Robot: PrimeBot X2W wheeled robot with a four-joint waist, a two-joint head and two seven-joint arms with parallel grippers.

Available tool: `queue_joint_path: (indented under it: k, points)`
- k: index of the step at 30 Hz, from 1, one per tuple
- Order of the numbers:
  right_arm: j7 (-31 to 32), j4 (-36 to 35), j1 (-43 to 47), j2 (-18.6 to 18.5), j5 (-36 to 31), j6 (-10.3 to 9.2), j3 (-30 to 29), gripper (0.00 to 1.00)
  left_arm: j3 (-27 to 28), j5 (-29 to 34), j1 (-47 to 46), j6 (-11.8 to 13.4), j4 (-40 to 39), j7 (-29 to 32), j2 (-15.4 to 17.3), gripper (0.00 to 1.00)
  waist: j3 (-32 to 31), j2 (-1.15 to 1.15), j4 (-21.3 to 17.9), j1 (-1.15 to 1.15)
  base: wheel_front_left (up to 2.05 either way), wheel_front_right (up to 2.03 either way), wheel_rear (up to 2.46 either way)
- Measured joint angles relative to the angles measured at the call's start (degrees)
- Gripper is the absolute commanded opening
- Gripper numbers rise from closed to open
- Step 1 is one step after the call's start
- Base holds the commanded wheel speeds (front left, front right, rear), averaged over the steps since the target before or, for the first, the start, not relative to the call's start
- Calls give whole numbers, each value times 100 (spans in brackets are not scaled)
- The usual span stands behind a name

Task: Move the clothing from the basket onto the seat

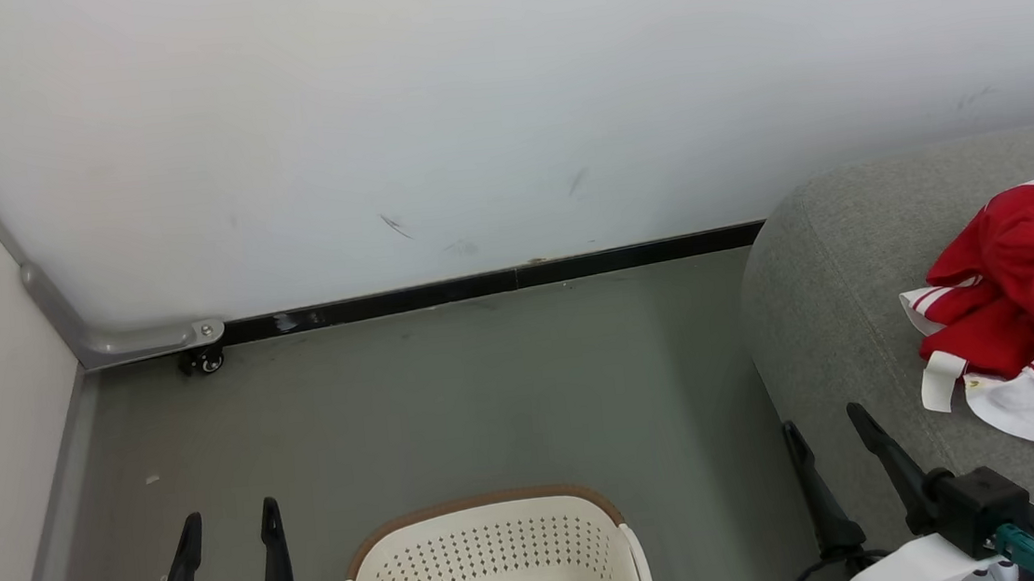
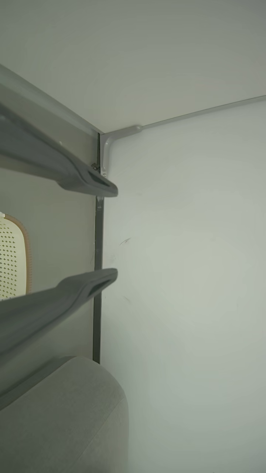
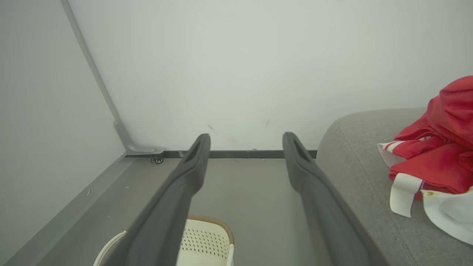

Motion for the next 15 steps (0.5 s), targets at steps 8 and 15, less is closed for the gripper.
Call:
queue_joint_path:
  k: [8, 15]
  points:
    - [66, -154, -1, 5, 120, 0, 42, 100, 1, 31, -13, 2, 3, 0, -13, 100, 28, 0, 9, 0, 0, 0, 0]
    - [259, -237, -2, 7, 147, 0, 38, 100, 7, 99, -36, 29, 21, 0, -26, 100, 49, 0, 21, 0, 0, 0, 0]
